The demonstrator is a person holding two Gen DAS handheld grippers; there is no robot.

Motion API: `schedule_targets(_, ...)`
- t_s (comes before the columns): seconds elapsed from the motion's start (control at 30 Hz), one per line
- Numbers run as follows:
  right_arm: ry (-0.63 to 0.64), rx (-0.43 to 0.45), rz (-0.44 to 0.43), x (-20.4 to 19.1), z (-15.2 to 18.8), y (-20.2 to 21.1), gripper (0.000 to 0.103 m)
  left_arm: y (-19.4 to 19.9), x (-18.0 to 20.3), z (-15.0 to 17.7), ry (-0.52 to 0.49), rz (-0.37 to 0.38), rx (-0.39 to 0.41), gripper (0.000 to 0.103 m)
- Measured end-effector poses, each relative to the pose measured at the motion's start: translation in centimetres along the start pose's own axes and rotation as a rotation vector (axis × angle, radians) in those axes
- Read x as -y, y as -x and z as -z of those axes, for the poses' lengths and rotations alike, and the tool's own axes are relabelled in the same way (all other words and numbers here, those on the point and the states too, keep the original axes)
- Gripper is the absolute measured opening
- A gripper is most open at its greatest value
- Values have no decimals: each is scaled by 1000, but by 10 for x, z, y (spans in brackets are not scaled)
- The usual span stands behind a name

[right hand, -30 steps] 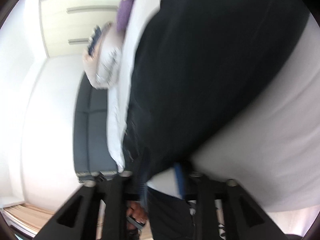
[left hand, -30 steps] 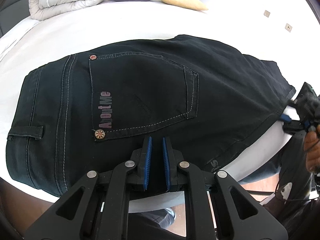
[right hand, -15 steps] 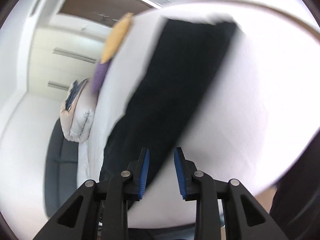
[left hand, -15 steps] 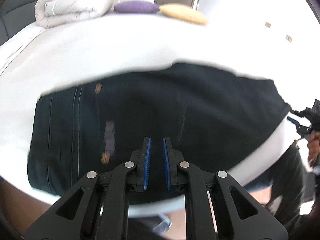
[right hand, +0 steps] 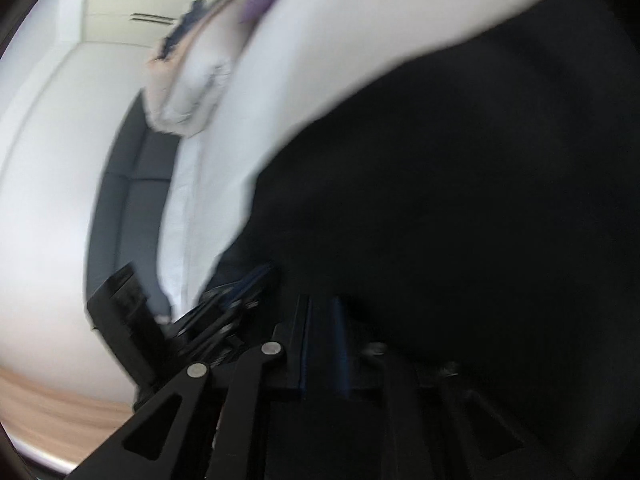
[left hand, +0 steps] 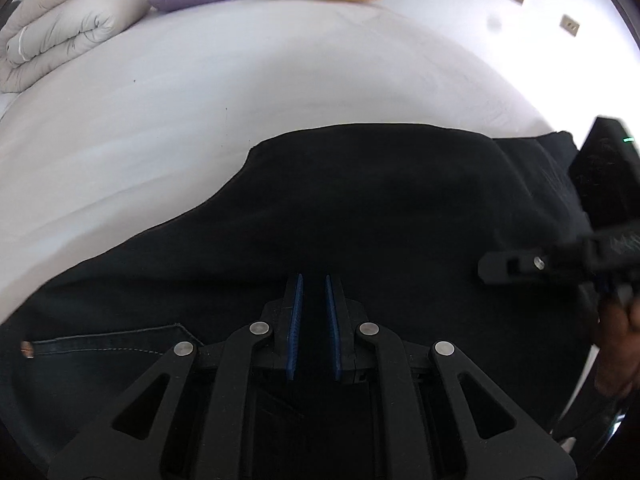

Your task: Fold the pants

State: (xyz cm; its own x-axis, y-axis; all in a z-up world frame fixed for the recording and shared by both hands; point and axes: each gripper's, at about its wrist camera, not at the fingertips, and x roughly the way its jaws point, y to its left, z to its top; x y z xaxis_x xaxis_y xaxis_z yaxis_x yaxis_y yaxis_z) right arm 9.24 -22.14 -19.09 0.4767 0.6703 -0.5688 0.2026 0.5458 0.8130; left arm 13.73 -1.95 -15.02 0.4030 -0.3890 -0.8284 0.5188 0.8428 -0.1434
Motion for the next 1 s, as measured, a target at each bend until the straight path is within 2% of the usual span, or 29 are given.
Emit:
schedule_targets(0.07, -63, 41, -61, 26, -4, 15, 0, 0, -7, 3, 30, 31, 19, 11)
schedule_targets(0.1, -85, 98, -58, 38, -11, 31, 0, 0, -9, 3, 36, 36, 23, 11)
schedule_targets(0.2, -151, 265, -20, 72, -32, 86, 0, 0, -12, 7, 40, 40, 42, 11)
schedule_targets(0.27, -214, 343, -19, 99, -46, 123, 0, 0, -14, 11, 52, 54, 55, 11)
schedule_targets(0.37, -251, 469, 47, 125, -61, 180, 0, -1, -18, 14, 74, 79, 67, 11)
schedule_targets(0.47, -262, 546, 72, 147, -70, 224, 0, 0, -20, 16, 80, 80, 75, 11)
schedule_targets(0.57, -237, 640, 181, 146, -76, 262, 0, 2, -19, 19, 76, 71, 84, 11)
schedule_targets(0.6, -269, 692, 217, 147, -73, 276, 0, 2, -19, 19, 82, 71, 86, 11)
schedule_targets(0.63, -325, 736, 309, 147, -66, 290, 0, 1, -18, 18, 93, 76, 86, 11)
schedule_targets(0.67, -331, 765, 311, 142, -59, 300, 2, 5, -20, 23, 105, 80, 86, 11)
schedule_targets(0.73, -260, 733, 298, 112, -49, 295, 2, 9, -22, 22, 125, 51, 81, 11)
schedule_targets(0.77, -193, 693, 282, 89, -39, 284, 2, 15, -16, 18, 134, 1, 85, 11)
schedule_targets(0.8, -133, 654, 239, 66, -26, 270, 2, 23, -9, 14, 141, -7, 98, 11)
schedule_targets(0.87, -52, 549, 129, 26, -7, 229, 2, 38, 19, 5, 120, 87, 148, 11)
schedule_targets(0.9, -19, 498, 93, 12, 0, 209, 2, 40, 35, 1, 84, 102, 155, 11)
schedule_targets(1.0, 35, 285, 58, -19, 14, 120, 2, 26, 81, -7, -61, 154, 103, 11)
